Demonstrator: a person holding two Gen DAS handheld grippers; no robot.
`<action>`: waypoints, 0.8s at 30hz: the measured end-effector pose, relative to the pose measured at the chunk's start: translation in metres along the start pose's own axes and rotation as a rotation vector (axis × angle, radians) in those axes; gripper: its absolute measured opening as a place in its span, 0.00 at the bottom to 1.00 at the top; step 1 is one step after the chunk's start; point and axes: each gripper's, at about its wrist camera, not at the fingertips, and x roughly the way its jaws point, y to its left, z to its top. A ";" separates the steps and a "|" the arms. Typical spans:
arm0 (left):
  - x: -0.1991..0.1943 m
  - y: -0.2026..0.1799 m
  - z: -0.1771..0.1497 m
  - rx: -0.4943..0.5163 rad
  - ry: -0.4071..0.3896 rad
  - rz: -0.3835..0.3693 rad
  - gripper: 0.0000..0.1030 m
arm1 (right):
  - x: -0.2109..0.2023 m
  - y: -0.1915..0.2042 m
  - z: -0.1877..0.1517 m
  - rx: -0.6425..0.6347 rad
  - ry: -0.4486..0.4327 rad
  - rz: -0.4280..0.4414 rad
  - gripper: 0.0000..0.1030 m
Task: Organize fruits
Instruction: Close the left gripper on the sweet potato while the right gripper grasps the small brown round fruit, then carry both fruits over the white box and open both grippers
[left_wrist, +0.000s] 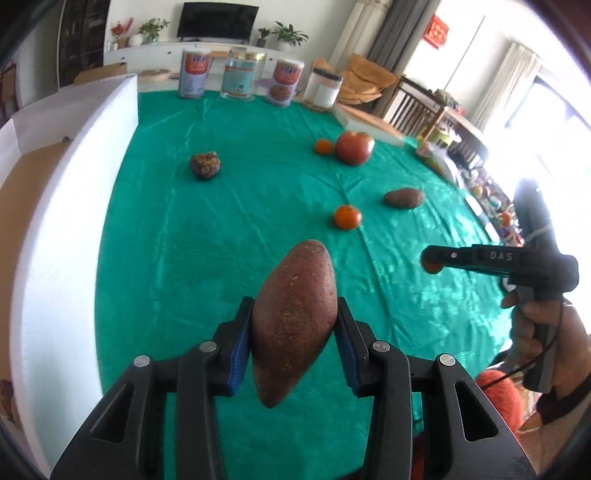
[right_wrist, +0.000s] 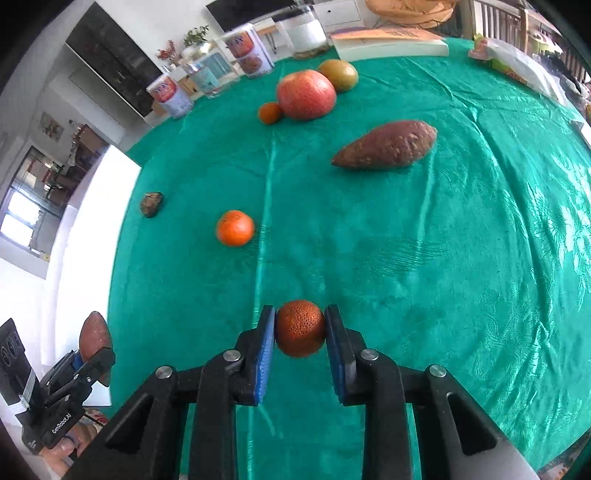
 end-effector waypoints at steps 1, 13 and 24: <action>-0.018 0.001 0.003 -0.009 -0.022 -0.027 0.41 | -0.009 0.015 0.002 -0.023 -0.016 0.033 0.26; -0.145 0.149 0.003 -0.227 -0.188 0.311 0.41 | 0.019 0.292 -0.024 -0.389 0.050 0.444 0.26; -0.124 0.240 -0.043 -0.384 -0.091 0.539 0.42 | 0.115 0.391 -0.063 -0.529 0.200 0.403 0.28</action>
